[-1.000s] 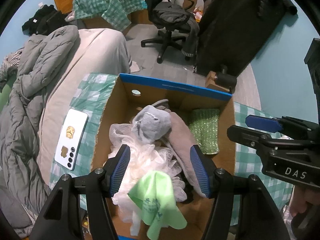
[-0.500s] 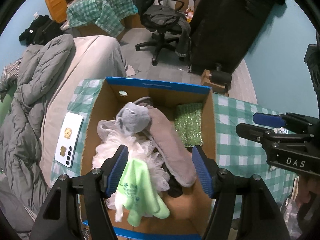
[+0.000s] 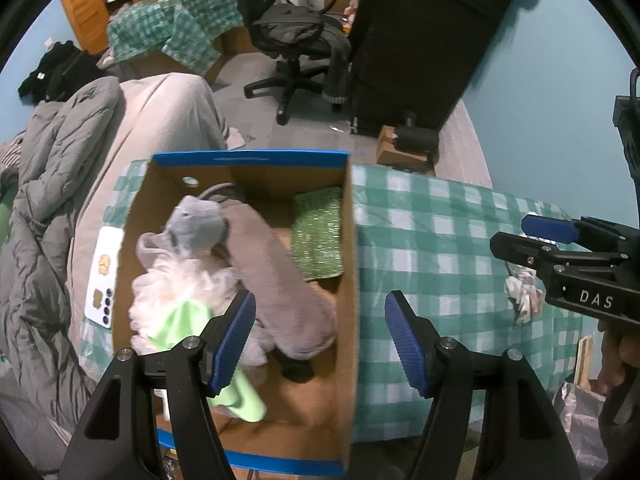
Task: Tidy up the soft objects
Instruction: 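Move both tools back over the table toward the white bundles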
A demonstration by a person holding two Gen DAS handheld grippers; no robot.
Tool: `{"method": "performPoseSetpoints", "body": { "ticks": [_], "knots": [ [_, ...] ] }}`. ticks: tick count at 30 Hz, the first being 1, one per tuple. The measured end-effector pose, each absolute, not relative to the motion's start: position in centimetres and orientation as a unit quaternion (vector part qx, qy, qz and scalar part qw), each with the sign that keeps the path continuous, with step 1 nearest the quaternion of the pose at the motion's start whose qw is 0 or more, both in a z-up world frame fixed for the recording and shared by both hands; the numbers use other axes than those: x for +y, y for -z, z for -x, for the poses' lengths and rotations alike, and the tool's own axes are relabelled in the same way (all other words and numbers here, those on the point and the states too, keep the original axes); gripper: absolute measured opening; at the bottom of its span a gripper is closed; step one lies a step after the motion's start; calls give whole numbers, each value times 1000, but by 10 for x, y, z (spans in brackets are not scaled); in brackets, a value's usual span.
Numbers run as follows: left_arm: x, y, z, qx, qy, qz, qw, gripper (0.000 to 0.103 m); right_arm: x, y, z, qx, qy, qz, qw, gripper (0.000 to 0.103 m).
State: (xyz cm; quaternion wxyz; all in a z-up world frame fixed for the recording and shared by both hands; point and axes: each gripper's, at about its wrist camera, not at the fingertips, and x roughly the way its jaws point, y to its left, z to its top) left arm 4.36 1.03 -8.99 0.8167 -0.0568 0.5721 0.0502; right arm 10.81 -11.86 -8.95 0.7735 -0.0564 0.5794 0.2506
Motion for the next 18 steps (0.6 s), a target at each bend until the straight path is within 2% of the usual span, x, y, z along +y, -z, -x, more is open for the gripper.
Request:
{"method": "performPoseSetpoints", "body": {
  "ticks": [15, 18],
  "knots": [
    [-53, 93, -65, 579, -17, 27, 815, 69, -196, 90, -117, 584, -205, 47, 784, 61],
    [-63, 94, -70, 579, -13, 20, 815, 72, -209, 91, -120, 585, -200, 45, 785, 61]
  ]
}}
